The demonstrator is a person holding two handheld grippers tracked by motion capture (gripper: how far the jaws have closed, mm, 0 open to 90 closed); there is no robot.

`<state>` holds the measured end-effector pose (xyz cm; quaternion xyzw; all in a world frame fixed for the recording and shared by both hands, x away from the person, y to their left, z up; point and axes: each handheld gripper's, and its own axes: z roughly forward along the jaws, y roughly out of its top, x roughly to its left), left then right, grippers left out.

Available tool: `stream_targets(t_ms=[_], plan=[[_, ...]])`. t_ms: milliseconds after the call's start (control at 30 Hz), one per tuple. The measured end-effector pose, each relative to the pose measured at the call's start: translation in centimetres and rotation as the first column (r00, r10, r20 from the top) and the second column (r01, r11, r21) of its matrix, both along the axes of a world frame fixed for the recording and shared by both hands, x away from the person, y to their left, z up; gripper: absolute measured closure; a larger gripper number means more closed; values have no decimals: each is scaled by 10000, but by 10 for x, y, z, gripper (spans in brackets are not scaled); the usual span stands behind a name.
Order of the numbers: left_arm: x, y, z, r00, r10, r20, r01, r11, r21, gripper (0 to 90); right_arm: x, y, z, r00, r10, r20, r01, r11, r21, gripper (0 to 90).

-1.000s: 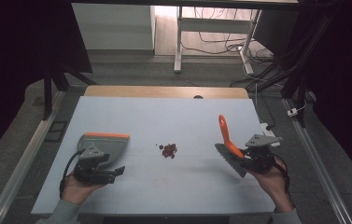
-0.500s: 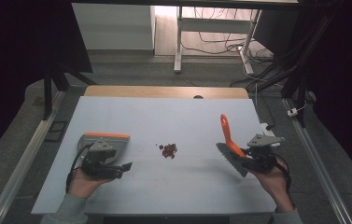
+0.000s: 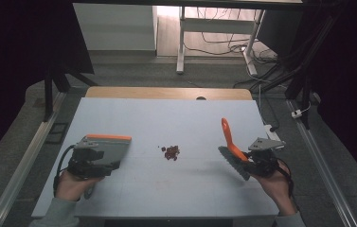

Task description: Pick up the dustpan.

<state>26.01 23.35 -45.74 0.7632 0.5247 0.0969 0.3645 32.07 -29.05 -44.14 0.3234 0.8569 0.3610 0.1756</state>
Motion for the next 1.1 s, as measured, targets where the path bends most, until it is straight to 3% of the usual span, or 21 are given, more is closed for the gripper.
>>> stream_targets(t_ms=[167, 333, 600, 1100], plan=[[2, 19, -3, 9974, 652, -298, -658, 9977, -185, 209, 1, -2, -1, 10000, -40, -21, 39, 10000, -43, 707], [2, 29, -8, 9943, 930, -523, -941, 9954, -190, 208, 2, -4, -4, 9999, -97, -102, 96, 9999, -68, 707], [3, 42, -16, 9832, 1544, -975, -1530, 9880, 210, 207, 1, -3, -2, 10000, -89, -23, 89, 10000, -17, 707], [-5, 42, -34, 9715, 1566, -1778, -1508, 9875, 455, 197, 0, -1, -4, 10000, -18, 13, 18, 10000, -88, 707]])
